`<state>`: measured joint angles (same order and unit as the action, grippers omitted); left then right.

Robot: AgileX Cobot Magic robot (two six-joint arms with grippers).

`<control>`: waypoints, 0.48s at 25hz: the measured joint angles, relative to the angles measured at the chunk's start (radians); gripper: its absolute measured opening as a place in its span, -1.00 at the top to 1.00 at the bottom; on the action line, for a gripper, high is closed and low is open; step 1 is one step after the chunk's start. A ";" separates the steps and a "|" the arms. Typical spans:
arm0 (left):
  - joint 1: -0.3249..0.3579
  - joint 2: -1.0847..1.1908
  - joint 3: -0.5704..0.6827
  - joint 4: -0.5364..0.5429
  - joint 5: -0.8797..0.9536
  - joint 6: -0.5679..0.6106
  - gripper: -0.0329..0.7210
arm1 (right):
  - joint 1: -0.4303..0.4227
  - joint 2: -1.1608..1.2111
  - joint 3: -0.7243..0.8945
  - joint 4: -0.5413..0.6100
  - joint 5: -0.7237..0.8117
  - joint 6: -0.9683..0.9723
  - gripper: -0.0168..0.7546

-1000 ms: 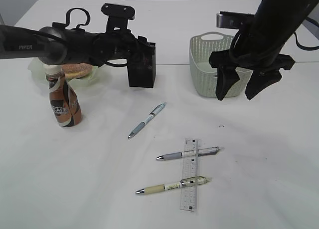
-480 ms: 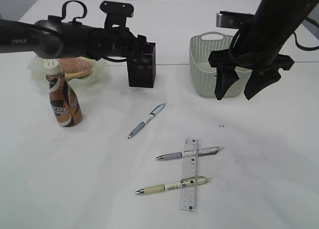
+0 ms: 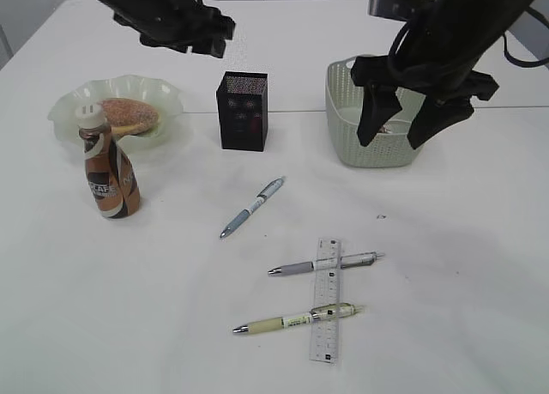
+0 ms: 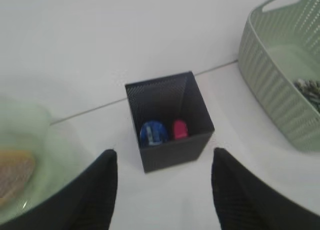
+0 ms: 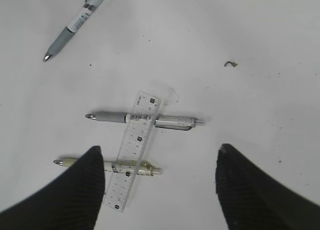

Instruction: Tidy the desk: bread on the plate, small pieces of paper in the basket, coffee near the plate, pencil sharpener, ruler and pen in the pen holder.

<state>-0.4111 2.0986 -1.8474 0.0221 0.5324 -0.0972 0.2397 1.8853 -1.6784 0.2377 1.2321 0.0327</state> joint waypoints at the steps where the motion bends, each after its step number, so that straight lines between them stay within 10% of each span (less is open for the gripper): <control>1: 0.000 -0.032 -0.002 0.000 0.080 0.000 -0.25 | 0.000 -0.002 0.000 0.000 0.000 0.000 -0.36; 12: 0.000 -0.218 -0.103 0.029 0.705 -0.002 -0.24 | 0.054 -0.113 0.000 -0.011 0.002 0.078 -0.36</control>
<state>-0.4111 1.8806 -1.9507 0.0516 1.2377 -0.0996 0.2936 1.7727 -1.6784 0.2271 1.2340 0.1102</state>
